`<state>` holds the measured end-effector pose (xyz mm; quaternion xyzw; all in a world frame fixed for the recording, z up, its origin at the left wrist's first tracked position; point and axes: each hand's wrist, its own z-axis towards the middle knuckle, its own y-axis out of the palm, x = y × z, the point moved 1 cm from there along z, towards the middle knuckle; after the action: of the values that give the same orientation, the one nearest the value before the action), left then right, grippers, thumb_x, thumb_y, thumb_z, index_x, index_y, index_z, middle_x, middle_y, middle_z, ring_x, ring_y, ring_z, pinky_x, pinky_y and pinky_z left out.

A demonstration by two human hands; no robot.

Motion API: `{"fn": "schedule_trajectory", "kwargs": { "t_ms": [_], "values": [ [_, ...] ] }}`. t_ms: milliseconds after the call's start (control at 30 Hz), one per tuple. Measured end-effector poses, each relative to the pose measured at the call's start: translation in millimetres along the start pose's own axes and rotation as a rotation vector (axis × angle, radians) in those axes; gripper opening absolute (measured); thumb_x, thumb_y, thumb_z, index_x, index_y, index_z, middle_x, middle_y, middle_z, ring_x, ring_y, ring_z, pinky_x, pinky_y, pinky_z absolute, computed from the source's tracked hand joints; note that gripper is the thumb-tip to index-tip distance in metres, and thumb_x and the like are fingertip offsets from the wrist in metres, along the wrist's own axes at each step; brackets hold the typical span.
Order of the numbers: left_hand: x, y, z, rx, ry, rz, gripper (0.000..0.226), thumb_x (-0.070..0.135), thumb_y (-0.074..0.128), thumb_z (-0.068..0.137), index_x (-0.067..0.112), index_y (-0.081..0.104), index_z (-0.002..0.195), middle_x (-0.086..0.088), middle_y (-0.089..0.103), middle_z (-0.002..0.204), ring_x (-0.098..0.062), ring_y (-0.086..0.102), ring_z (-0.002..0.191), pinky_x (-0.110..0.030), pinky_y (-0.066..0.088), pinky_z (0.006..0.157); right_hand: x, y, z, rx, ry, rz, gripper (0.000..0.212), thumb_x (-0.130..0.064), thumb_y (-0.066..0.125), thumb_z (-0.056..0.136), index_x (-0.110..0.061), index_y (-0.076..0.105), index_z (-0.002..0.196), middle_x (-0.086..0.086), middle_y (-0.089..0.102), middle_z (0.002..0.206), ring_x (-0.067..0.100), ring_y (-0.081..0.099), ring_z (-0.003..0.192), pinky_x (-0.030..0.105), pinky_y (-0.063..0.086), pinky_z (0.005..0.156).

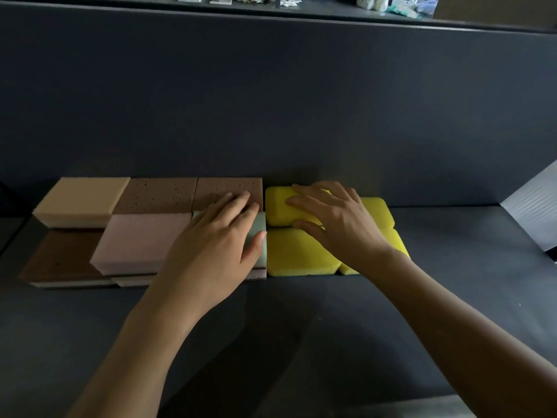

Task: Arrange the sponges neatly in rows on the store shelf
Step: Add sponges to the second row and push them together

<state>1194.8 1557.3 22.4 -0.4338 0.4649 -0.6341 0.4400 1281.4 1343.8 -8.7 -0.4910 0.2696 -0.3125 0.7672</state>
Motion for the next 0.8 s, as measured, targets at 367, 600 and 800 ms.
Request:
{"fn": "schedule_trajectory", "kwargs": {
  "t_ms": [367,600,800],
  "values": [
    [1.0,0.0,-0.5,0.002,0.007,0.003,0.069,0.054,0.017,0.094,0.015,0.047,0.143,-0.002,0.040,0.152,-0.021,0.035,0.141,-0.033,0.020,0.106,-0.6,5.8,3.8,0.029,-0.065,0.072,0.038,-0.025,0.070,0.089,-0.021,0.063,0.126,-0.002,0.060,0.136,0.025,0.053,0.127,0.041,0.045,0.093],
    [2.7,-0.4,-1.0,0.015,0.002,-0.008,0.071,0.055,0.015,0.093,0.015,0.046,0.144,-0.002,0.039,0.152,-0.022,0.034,0.142,-0.031,0.021,0.106,1.3,6.1,5.1,0.018,-0.071,0.127,0.036,-0.024,0.071,0.089,-0.020,0.065,0.124,-0.003,0.062,0.134,0.024,0.055,0.126,0.042,0.047,0.095],
    [3.9,-7.8,-0.9,0.021,0.004,-0.051,0.064,0.051,0.022,0.097,0.014,0.048,0.142,-0.001,0.039,0.153,-0.022,0.036,0.141,-0.036,0.031,0.110,-8.3,-8.8,-1.6,0.014,-0.049,0.121,0.046,-0.030,0.074,0.087,-0.022,0.062,0.131,0.000,0.057,0.140,0.024,0.049,0.134,0.042,0.037,0.107]
  ]
}}
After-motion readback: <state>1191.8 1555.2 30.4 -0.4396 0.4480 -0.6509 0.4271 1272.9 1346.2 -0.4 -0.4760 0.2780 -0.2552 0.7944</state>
